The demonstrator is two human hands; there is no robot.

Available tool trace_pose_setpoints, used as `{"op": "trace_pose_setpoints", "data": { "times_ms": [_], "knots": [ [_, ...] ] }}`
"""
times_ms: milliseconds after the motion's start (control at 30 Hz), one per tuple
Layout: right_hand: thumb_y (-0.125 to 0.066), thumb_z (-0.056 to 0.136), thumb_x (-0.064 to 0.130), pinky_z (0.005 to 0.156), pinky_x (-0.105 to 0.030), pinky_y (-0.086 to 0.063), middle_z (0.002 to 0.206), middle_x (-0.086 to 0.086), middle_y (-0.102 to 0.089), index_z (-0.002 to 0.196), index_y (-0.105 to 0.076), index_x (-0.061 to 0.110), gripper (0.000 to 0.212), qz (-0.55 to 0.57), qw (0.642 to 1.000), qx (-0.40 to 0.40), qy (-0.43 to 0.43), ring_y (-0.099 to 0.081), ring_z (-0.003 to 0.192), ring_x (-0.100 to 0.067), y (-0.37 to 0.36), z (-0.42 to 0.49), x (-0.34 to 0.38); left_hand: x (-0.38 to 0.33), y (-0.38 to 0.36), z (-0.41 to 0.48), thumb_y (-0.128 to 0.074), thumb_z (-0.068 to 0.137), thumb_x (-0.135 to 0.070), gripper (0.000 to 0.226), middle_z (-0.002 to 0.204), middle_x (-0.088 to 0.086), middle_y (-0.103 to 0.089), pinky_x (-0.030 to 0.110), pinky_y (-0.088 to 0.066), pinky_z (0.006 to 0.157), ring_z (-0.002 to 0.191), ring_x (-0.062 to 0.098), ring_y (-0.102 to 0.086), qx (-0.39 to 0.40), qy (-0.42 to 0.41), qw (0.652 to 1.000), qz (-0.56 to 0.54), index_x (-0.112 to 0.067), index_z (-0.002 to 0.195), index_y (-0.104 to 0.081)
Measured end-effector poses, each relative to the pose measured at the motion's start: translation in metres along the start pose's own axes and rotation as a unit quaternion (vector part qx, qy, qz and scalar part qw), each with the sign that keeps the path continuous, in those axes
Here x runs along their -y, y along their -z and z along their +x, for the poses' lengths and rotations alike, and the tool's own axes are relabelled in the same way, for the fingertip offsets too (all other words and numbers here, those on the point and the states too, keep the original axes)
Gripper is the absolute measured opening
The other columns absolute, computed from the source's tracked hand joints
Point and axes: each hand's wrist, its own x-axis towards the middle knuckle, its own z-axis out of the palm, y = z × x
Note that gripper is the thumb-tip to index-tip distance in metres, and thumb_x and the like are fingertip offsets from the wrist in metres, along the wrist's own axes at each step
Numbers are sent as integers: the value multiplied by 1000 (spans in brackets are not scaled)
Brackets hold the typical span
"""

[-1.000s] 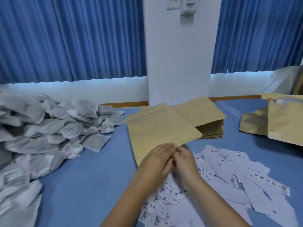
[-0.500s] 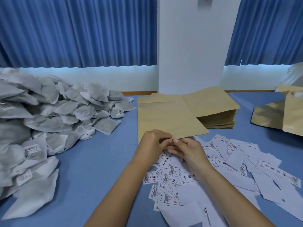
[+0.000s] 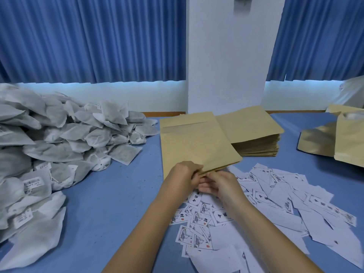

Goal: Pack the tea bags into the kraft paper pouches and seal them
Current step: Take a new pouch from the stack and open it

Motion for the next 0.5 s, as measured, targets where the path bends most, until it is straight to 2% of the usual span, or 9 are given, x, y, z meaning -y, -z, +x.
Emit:
{"op": "trace_pose_setpoints", "data": {
  "times_ms": [67, 133, 200, 267, 367, 500],
  "knots": [
    [-44, 94, -4, 65, -27, -59, 75, -19, -69, 90, -62, -9, 19, 12, 1000, -17, -19, -68, 64, -23, -3, 1, -2, -2, -5, -1, -56, 87, -4, 23, 97, 10, -70, 30, -46, 79, 91, 23, -62, 2, -2, 1000, 15, -6, 101, -74],
    [-39, 91, -11, 70, -27, -59, 87, -20, -68, 100, -59, -7, 22, 29, 999, -29, -15, -67, 74, -24, -5, 0, -2, -3, -7, -3, -55, 83, 1, 20, 85, 1, -66, 24, -43, 68, 77, 14, -59, -19, 4, 999, -25, -7, 84, -73],
    [-37, 88, -15, 67, -25, -59, 81, -16, -66, 96, -60, -3, 27, 28, 999, -27, 4, -65, 68, -19, -5, -1, 0, -5, -7, -3, -53, 79, 5, 20, 79, -4, -59, 22, -39, 65, 70, 5, -51, -33, -1, 998, -46, -7, 78, -68],
    [-37, 87, -16, 58, -23, -56, 68, -10, -65, 88, -61, 2, 30, 23, 999, -22, 19, -63, 58, -15, -5, -3, 2, -5, -10, -4, -56, 81, 0, 14, 87, -3, -57, 22, -40, 69, 79, 6, -49, -42, -33, 998, -28, -8, 89, -66],
    [-38, 88, -14, 44, -19, -50, 68, -9, -68, 87, -62, 3, 29, 17, 999, -34, 14, -65, 56, -17, -3, -6, 3, 1, -13, -2, -69, 84, -17, 30, 109, 0, -58, 24, -43, 82, 102, 13, -48, -35, -69, 996, 39, -9, 112, -66],
    [-43, 92, -8, 54, -24, -56, 69, -12, -69, 86, -64, 1, 23, 1, 1000, -27, 6, -67, 54, -19, -2, -7, 3, 1, -3, 0, -68, 86, -13, 21, 104, 4, -70, 25, -43, 85, 100, 21, -57, -38, -39, 998, 16, -6, 105, -73]
  ]
}}
